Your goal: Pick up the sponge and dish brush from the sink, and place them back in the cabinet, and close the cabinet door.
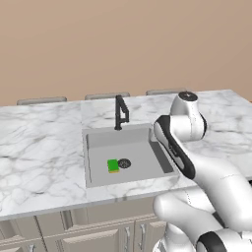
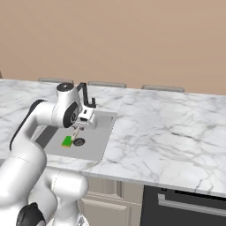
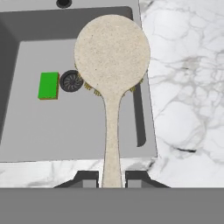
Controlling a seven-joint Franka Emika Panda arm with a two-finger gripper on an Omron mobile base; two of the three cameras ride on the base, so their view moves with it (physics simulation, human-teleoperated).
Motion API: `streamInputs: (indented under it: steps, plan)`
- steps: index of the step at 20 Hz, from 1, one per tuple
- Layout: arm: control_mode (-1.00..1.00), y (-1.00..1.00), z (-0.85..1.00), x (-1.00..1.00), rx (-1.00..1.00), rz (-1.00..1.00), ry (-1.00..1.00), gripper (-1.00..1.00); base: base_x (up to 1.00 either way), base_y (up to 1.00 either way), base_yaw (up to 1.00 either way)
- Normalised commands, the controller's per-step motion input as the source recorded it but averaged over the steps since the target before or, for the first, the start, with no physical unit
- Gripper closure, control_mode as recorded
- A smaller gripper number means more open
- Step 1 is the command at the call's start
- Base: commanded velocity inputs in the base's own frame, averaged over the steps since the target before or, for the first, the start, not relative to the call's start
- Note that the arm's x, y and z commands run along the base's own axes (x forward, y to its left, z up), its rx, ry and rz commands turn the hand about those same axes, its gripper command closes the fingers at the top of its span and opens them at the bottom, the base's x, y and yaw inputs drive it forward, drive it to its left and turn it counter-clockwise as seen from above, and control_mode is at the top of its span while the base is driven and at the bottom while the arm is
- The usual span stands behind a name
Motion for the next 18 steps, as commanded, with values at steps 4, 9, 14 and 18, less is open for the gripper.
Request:
streamInputs:
  steps: [4, 9, 14, 18]
  plan:
    - [-1.00, 0.00, 0.00, -0.30, 0.00, 0.00, 0.00, 1.00, 0.00, 0.00, 0.00]
    - [-1.00, -0.01, 0.00, -0.37, 0.00, 0.00, 0.00, 1.00, 0.00, 0.00, 0.00]
    - [-1.00, -0.03, 0.02, -0.29, 0.00, 0.00, 0.00, 1.00, 0.00, 0.00, 0.00]
    - [-1.00, -0.01, 0.19, -0.18, 0.00, 0.00, 0.00, 1.00, 0.00, 0.00, 0.00]
